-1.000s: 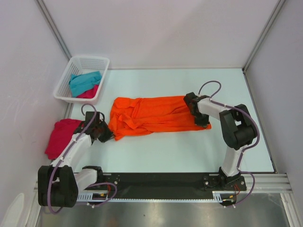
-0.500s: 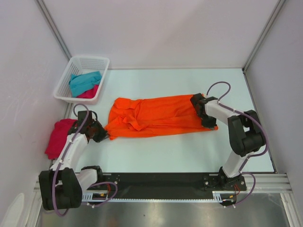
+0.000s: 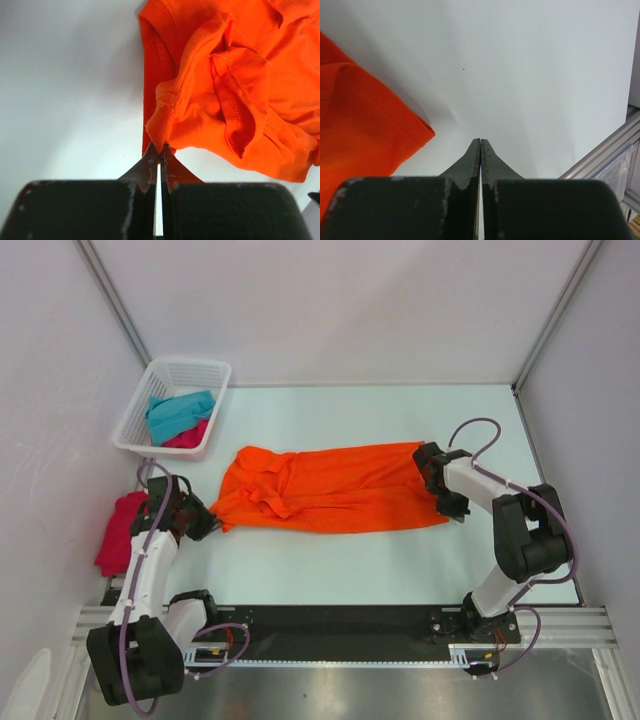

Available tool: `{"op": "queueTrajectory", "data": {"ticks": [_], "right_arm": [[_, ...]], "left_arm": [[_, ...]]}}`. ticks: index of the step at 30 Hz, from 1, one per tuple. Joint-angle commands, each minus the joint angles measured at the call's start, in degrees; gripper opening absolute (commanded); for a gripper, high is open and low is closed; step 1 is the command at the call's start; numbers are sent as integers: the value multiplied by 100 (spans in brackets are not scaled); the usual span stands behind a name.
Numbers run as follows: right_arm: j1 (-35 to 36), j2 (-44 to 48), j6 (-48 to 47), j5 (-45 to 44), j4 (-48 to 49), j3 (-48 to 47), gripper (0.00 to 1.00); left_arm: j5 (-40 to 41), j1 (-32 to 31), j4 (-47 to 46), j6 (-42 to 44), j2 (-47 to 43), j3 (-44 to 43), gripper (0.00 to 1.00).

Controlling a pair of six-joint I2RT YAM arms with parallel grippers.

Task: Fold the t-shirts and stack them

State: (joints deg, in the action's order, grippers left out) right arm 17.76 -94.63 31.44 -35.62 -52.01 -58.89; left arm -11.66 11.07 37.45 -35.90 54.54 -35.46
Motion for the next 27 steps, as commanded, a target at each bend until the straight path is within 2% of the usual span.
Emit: {"op": "queueTrajectory", "data": {"ticks": [1,2,4,5,8,11,14,20,27], "right_arm": [[17,182,116,-68,-20,-78,3],[52,164,117,-68,-37,-122,5],[166,77,160,-77,-64,-297,12],[210,33,169,-77,-81,-359,13],[359,-160,213,-95,-160,-701,17],[509,-327,231,-103,-222,-1088,19],[632,-529,222,-68,-239,-1422,20],[782,-1039,117,2,-196,-2047,27],[870,-1637,11,81,-11,-2328,31]], "left_arm": [[-451,62,52,179,-76,-189,1],[-495,53,26,206,-75,-172,7],[-626,71,-1,267,-93,-180,27],[-653,62,8,285,-102,-215,46],[-645,62,60,268,-233,-311,78],[-478,62,209,285,-321,-487,87],[-425,62,219,268,-348,-549,89],[-714,-35,-651,39,125,-190,90],[-776,-614,-1310,-180,1031,-382,90]]}}
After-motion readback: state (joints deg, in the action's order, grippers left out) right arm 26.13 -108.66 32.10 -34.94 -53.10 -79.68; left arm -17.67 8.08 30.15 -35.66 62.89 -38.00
